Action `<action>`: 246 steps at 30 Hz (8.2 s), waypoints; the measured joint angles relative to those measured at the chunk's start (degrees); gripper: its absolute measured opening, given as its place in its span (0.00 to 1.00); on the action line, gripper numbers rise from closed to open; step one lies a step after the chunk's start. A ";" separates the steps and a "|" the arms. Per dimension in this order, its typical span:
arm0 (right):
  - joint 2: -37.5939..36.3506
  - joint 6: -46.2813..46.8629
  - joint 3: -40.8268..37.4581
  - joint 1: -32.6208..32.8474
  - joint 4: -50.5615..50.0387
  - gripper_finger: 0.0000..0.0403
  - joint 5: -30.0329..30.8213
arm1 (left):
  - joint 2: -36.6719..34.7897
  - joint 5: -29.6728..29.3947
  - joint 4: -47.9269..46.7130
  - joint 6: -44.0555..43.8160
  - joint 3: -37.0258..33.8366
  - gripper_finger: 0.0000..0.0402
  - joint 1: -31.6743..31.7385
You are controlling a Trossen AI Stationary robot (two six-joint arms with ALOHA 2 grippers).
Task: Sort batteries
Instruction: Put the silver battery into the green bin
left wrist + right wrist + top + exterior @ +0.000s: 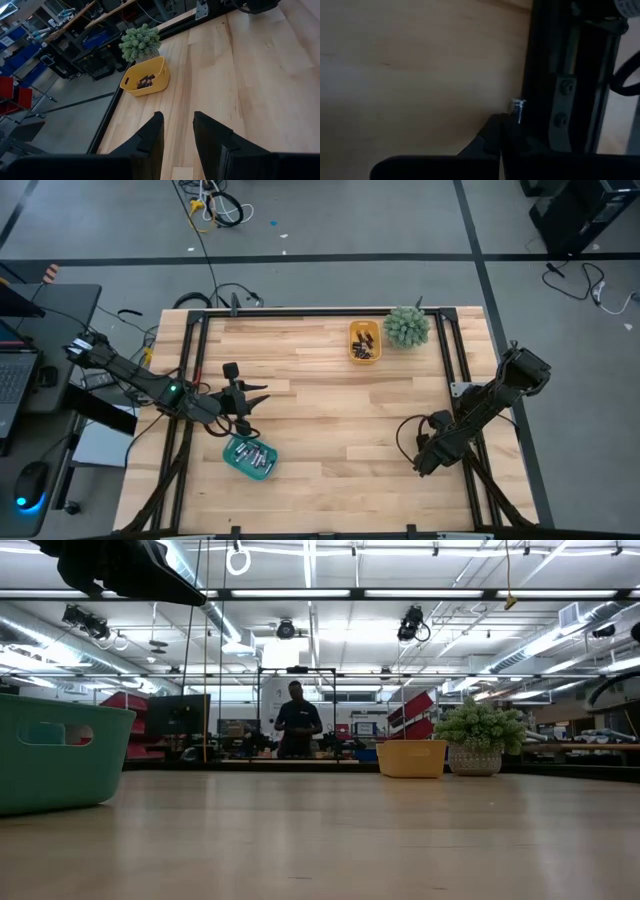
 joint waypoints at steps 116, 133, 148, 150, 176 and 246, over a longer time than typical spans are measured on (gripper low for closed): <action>12.37 -22.92 24.54 13.70 25.41 0.00 -22.50 | 0.76 0.04 4.24 2.49 -0.02 0.26 0.35; 12.37 -21.72 20.14 13.96 33.95 0.00 -20.61 | 0.76 0.04 3.97 3.14 -0.02 0.26 0.35; 12.32 -19.83 20.12 14.04 33.64 0.00 -21.42 | 0.76 0.04 4.00 3.17 -0.02 0.26 0.36; 12.21 -19.41 20.14 14.14 34.75 0.00 -22.53 | 0.76 0.04 4.00 3.17 -0.02 0.26 0.37; 12.08 -19.43 16.13 13.29 37.86 0.00 -15.02 | 0.79 0.04 4.48 4.50 -0.02 0.26 0.35; 0.31 -61.38 23.21 -2.37 11.05 0.01 31.23 | 0.61 -1.60 5.59 10.14 3.98 0.26 -2.32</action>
